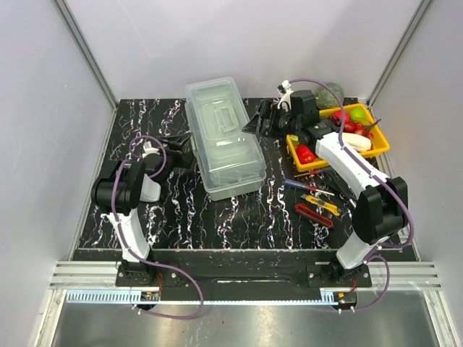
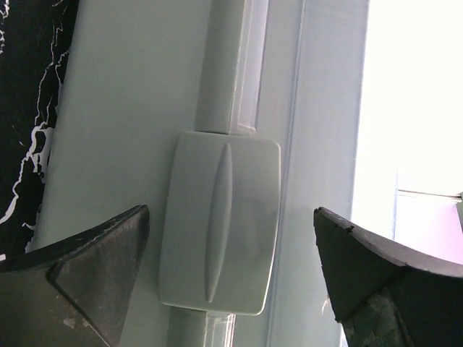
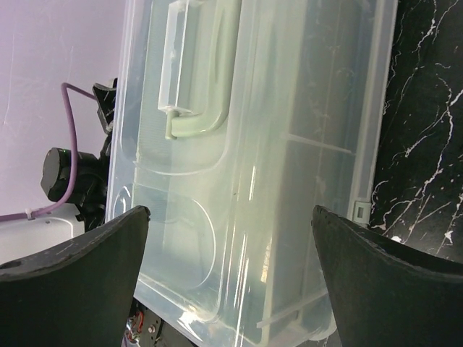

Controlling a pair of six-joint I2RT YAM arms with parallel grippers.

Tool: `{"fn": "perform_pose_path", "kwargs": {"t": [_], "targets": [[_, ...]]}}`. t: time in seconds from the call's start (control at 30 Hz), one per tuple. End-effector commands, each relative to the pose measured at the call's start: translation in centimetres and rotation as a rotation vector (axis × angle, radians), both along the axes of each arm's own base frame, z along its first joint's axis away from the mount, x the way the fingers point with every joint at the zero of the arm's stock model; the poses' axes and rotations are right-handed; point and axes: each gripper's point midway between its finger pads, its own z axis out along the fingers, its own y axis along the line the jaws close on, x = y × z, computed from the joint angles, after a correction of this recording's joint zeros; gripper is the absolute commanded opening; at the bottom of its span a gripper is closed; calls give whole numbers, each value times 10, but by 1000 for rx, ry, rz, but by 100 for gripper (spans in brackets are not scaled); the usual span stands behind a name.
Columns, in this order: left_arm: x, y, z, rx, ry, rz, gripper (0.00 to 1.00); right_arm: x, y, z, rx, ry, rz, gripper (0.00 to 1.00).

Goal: Pack the tool kit

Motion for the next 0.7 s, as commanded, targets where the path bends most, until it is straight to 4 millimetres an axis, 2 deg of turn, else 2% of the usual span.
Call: {"fn": "perform_pose_path", "kwargs": {"t": [0.0, 0.27, 0.37, 0.53, 0.67], "targets": [[-20, -20, 113, -49, -452, -70, 99, -3, 14, 1, 10, -40, 58, 98], [-26, -37, 98, -32, -428, -142, 94, -7, 18, -25, -23, -4, 82, 97], [-25, -40, 103, -18, -452, -156, 91, -10, 20, -39, -45, 16, 99, 95], [-21, -46, 108, 1, -487, -183, 77, -17, 22, -62, -107, 52, 117, 91], [-20, -49, 103, 12, -487, -197, 66, -21, 19, -78, -147, 87, 103, 88]]}}
